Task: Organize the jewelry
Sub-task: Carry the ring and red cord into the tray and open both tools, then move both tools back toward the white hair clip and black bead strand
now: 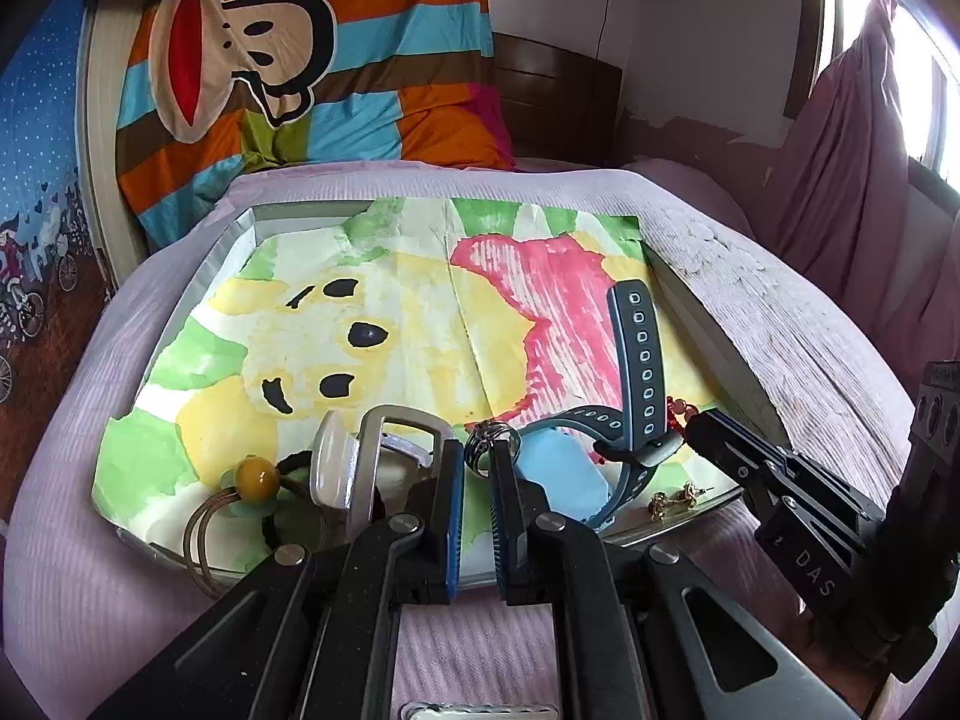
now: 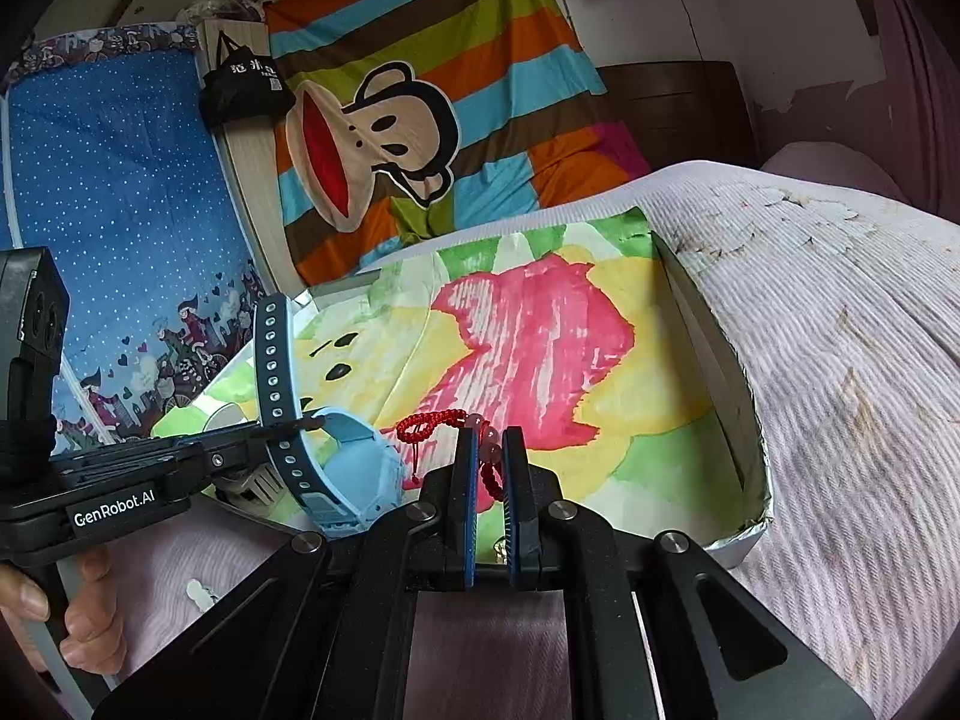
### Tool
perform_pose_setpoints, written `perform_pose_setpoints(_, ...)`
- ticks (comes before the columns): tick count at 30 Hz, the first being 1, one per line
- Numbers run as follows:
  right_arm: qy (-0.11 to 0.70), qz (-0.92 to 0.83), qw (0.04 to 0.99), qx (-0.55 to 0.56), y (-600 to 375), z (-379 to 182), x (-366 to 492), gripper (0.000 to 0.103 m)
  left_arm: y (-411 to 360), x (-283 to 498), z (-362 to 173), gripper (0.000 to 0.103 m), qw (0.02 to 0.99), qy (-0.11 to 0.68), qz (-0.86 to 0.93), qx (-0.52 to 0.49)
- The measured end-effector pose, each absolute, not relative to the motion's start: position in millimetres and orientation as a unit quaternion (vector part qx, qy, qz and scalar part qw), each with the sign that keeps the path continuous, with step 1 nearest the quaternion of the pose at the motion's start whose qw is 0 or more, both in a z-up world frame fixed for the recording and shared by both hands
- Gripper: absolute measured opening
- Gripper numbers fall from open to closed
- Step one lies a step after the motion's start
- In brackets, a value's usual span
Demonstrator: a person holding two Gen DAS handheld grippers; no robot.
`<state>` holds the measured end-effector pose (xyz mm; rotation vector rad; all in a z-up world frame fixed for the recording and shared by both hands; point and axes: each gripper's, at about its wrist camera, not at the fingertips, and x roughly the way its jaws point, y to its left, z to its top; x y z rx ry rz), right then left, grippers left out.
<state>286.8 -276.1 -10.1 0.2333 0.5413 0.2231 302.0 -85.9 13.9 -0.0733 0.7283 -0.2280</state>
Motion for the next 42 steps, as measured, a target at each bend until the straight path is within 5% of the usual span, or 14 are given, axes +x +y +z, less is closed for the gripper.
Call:
perform_pose_setpoints(24,0.278,0.103,0.949,0.106,-274,-14,288,0.009,-82,302,6,0.008,0.915,0.380,-0.124,-0.060)
perform_pose_setpoints(30,0.265,0.100,0.952,0.111,-278,-14,280,0.029,-76,292,9,0.010,0.919,0.364,-0.130,-0.071)
perform_pose_setpoints(36,0.231,0.095,0.962,0.106,-280,-5,264,0.042,-71,275,17,0.032,0.929,0.340,-0.127,-0.072)
perform_pose_setpoints(42,0.181,0.094,0.974,0.097,-283,9,237,0.066,-57,250,27,0.059,0.944,0.303,-0.108,-0.079)
